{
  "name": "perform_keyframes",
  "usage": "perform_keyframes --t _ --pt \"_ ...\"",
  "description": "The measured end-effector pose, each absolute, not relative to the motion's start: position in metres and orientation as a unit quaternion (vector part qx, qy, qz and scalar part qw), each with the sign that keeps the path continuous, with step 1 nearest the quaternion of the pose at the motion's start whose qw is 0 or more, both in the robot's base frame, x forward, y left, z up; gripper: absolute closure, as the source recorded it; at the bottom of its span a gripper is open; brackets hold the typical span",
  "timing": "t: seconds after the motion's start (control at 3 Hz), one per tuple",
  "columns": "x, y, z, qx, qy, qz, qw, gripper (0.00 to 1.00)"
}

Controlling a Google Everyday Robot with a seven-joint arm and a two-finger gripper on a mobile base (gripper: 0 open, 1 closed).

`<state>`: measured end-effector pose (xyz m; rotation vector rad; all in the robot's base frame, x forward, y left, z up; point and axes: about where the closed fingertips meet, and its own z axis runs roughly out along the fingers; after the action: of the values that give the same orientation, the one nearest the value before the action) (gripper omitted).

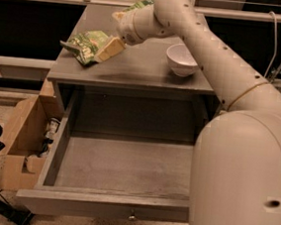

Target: Place green jalapeno chip bag into top drawer

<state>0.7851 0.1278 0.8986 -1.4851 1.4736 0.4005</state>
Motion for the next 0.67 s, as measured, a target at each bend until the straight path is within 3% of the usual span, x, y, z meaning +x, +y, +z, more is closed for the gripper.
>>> perform_keyframes --t 0.67 --pt "0.802 0.162 0.850 -0.595 0.649 0.207 0.428 0.00"
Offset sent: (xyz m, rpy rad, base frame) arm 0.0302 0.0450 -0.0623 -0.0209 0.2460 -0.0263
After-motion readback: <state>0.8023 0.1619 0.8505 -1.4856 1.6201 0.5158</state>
